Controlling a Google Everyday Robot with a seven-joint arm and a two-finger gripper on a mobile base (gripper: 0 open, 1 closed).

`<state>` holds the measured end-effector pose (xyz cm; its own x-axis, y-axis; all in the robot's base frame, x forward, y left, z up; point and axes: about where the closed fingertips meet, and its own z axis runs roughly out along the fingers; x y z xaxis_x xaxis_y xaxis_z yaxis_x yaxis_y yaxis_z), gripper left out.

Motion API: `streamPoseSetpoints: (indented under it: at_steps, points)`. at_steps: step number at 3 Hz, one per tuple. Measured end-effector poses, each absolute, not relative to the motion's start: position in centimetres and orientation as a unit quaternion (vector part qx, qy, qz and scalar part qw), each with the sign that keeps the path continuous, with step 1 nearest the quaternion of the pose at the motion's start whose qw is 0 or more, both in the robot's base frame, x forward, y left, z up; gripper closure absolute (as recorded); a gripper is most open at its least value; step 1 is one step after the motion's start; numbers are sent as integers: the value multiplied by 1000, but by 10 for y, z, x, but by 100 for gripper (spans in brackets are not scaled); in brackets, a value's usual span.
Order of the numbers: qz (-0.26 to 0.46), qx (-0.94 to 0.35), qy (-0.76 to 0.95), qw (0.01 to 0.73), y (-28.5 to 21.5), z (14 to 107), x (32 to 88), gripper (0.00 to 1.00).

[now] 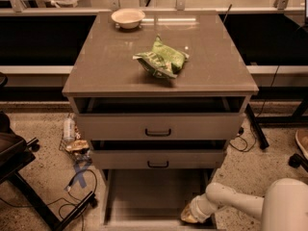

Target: Open bottom drawer

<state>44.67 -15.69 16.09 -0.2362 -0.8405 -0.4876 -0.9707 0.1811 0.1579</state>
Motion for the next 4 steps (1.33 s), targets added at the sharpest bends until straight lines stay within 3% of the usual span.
streamPoseSetpoints:
  at_steps: [1,2,3,4]
  points:
    - [252,-626,725,135,-142,179,410,100]
    - [269,-637,712,124,-133,183,387,84]
    - [271,-637,711,123,-131,182,385,53]
    - [272,-637,711,123,-131,182,384,30]
